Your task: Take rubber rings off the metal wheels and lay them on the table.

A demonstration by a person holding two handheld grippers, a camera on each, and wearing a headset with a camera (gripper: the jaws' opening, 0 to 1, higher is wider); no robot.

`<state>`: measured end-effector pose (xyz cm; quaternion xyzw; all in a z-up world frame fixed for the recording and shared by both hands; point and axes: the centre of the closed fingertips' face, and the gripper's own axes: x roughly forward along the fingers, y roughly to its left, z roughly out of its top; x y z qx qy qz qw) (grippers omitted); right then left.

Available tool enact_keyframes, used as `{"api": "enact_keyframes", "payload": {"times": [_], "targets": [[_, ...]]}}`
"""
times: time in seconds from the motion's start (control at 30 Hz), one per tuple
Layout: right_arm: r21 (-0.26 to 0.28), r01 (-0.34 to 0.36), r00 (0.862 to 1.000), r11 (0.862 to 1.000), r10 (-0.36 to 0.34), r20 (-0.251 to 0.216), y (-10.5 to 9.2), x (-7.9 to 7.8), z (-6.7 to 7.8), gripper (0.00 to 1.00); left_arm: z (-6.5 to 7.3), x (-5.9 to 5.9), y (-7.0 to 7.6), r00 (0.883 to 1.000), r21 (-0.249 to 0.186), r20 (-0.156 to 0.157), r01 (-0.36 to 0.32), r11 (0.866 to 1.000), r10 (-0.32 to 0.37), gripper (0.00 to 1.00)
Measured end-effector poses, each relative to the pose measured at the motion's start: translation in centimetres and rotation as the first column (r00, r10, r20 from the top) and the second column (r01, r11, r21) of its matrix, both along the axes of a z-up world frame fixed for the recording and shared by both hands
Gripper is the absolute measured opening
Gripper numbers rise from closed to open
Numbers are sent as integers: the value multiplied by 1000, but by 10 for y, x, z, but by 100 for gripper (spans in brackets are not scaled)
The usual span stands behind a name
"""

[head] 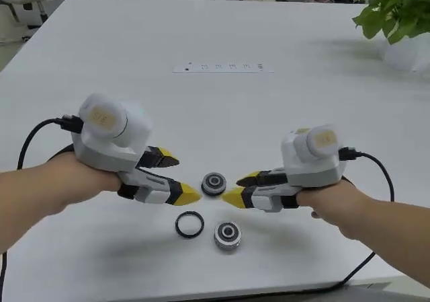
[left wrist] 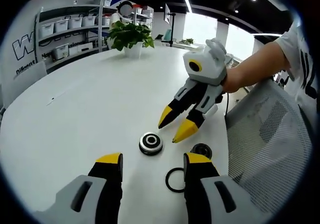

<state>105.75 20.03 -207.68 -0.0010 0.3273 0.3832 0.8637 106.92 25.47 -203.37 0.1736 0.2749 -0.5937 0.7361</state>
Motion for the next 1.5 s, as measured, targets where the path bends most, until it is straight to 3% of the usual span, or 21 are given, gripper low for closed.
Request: {"api": "enact_keyframes", "payload": {"times": [0.53,1.0,1.27,1.5], "targets": [[-12,-16,1000,1000,16,13,2,0,-3,29,-21,2,-27,999,37,-13,39,999,-38,37],[-16,-23,1000,1000,23,8,3,-3,-5,29,-28,3,-41,998,61,-22,57,996,-56,18],[-20,-29,1000,999,29,9,4,-4,-6,28,-35,6,-44,998,90,0,68,994,-68,14],[-22,-29,1000,999,29,11,5,-2,-7,28,-36,15,-43,996,102,52,70,992,-75,9]]}}
